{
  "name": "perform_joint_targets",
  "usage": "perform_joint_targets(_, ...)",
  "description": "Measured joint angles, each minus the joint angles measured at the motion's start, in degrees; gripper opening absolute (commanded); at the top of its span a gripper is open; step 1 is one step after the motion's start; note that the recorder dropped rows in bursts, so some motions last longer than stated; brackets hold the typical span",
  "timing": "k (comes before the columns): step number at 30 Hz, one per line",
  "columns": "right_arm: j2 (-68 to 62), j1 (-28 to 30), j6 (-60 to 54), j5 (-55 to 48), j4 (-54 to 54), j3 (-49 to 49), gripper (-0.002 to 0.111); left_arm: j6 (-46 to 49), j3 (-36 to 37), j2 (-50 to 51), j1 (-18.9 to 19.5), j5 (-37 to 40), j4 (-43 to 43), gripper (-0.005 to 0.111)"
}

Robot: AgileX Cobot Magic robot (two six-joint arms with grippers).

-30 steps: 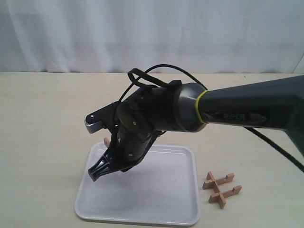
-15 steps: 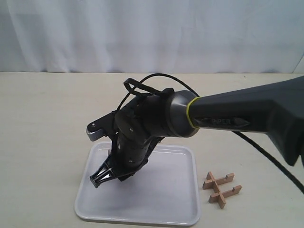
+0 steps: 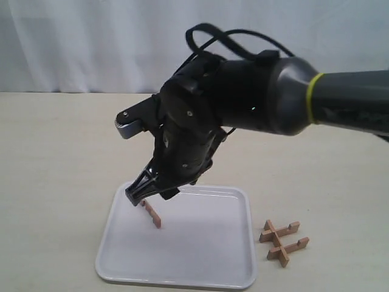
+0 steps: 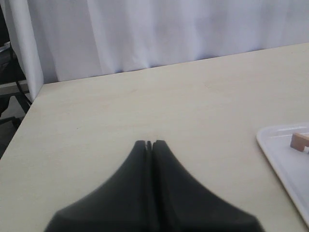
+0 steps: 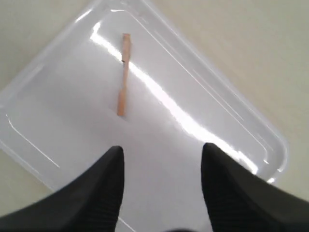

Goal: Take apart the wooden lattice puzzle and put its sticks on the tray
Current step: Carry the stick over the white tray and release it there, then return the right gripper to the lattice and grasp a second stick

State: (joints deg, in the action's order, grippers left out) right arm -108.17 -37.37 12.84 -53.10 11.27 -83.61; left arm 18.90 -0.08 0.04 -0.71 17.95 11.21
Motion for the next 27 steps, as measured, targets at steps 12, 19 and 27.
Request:
perform_joint_targets(12, 16.15, 11.21, 3.28, 0.40, 2.44, 26.58, 0.047, 0.00, 0.00, 0.00, 0.00, 0.00, 0.00, 0.000)
perform_joint_targets(19, 20.23, 16.89, 3.71, 13.23, 0.17, 44.62, 0.047, 0.00, 0.00, 0.00, 0.00, 0.00, 0.00, 0.000)
perform_joint_targets(27, 16.03, 17.11, 4.91, 24.40, -2.13, 48.12, 0.041, 0.00, 0.00, 0.00, 0.00, 0.00, 0.00, 0.000)
